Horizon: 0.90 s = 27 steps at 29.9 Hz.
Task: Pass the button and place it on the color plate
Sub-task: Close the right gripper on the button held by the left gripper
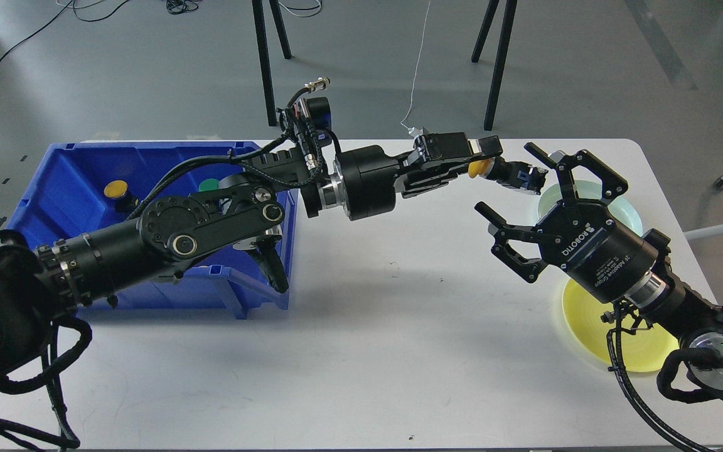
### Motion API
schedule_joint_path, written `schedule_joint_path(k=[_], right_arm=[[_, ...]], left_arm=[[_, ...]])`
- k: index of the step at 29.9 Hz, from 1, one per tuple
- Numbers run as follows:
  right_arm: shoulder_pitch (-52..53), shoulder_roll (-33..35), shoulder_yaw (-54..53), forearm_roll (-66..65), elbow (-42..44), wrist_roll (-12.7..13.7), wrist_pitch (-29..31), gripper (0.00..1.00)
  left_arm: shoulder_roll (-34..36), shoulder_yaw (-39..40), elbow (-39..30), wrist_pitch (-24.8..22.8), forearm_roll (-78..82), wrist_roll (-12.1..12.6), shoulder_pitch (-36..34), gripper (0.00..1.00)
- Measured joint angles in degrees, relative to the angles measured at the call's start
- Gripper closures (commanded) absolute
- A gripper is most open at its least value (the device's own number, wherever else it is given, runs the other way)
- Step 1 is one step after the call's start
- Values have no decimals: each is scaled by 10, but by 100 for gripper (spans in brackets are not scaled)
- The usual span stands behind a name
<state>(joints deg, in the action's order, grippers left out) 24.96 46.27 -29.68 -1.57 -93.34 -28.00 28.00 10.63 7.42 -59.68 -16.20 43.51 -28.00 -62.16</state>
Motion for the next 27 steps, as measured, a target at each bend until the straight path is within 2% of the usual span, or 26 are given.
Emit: schedule_joint_path(k=[15,17,27], right_arm=[[-3,-7,-11,7,29,0,0,22],[-4,-7,-11,7,30,0,0,27],[-4,-19,-10,7,34,0,0,69]], left_arm=[[0,0,-2,0,0,0,0,96],[0,0,-2,0,0,0,0,96],[0,0,-2,0,0,0,0,96]])
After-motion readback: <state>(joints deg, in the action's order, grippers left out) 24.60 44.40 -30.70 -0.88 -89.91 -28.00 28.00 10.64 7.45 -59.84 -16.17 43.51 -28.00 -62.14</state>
